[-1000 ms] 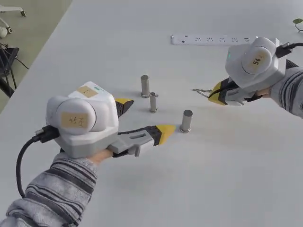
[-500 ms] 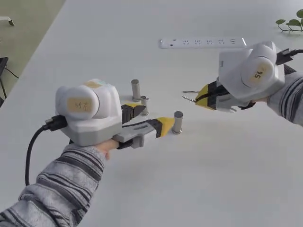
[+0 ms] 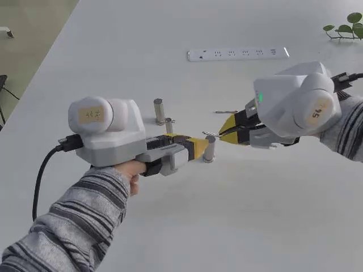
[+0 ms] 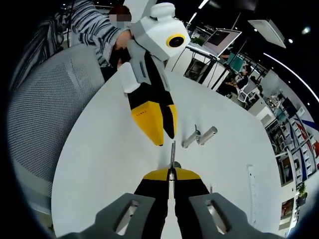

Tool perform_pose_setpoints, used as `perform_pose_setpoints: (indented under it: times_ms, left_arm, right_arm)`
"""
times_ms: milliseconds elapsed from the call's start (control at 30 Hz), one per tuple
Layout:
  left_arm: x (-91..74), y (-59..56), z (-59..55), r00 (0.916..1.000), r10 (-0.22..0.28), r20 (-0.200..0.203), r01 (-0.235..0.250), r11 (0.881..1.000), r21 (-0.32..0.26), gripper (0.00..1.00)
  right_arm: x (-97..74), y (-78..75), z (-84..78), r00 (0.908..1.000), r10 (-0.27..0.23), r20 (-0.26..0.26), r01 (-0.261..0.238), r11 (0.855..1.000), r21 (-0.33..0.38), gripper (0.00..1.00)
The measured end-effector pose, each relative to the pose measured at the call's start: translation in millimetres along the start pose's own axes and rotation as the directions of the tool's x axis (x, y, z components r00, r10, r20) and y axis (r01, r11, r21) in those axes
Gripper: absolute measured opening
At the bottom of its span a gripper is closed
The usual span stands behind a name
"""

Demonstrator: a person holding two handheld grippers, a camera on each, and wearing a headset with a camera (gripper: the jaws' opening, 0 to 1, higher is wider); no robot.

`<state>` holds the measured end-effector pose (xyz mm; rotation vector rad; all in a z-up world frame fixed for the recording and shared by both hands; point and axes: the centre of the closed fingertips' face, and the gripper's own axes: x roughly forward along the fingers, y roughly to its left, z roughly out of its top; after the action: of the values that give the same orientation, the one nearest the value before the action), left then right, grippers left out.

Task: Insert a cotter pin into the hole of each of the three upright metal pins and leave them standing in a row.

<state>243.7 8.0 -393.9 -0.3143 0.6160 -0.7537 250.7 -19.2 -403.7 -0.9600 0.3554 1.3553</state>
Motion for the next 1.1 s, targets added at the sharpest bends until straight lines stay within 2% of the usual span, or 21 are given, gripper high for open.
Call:
perform_pose_setpoints:
  times_ms: [133, 333, 500, 700, 867, 967, 1033, 1100]
  left_arm:
    - [0.1, -4.7, -0.4, 0.9998, -0.019, 0.002, 0.019, 0.999, -0.025, 0.13]
    - [-0.2, -12.2, 2.3, 0.9983, -0.052, 0.025, 0.053, 0.995, -0.082, 0.08]
    - [-0.1, -14.2, 0.9, 0.9979, -0.06, 0.022, 0.062, 0.994, -0.089, 0.03]
    - [1.0, -18.1, -0.1, 0.9965, -0.08, 0.021, 0.082, 0.989, -0.124, 0.0]
    - [0.5, -19.7, -1.5, 0.996, -0.089, 0.012, 0.089, 0.992, -0.087, 0.0]
    - [0.0, -21.0, -1.1, 0.9958, -0.09, 0.016, 0.091, 0.996, -0.019, 0.0]
    - [-0.1, -21.8, -1.4, 0.9954, -0.096, 0.012, 0.096, 0.995, 0.001, 0.0]
    - [-0.5, -22.8, -1.7, 0.9946, -0.103, 0.011, 0.103, 0.994, 0.039, 0.0]
  right_arm:
    - [-1.4, 5.2, 7.1, 0.9999, 0.006, 0.015, -0.006, 1.0, -0.021, 0.0]
    - [-2.0, 7.5, 10.2, 0.9997, 0.01, 0.02, -0.009, 0.999, -0.043, 0.0]
    - [-2.9, 10.2, 12.8, 0.9997, 0.007, 0.024, -0.006, 0.999, -0.046, 0.0]
    - [-2.1, 12.7, 13.2, 0.9998, 0.008, 0.016, -0.007, 0.998, -0.064, 0.0]
    - [-1.4, 14.1, 12.8, 0.9997, 0.012, 0.021, -0.011, 0.999, -0.047, 0.0]
    - [-1.8, 13.8, 13.4, 0.9995, 0.011, 0.03, -0.011, 1.0, -0.022, 0.0]
    - [-2.3, 14.6, 13.9, 0.999, 0.017, 0.041, -0.017, 1.0, 0.002, 0.0]
    - [-2.7, 17.4, 17.7, 0.9963, 0.034, 0.079, -0.039, 0.997, 0.068, 0.0]
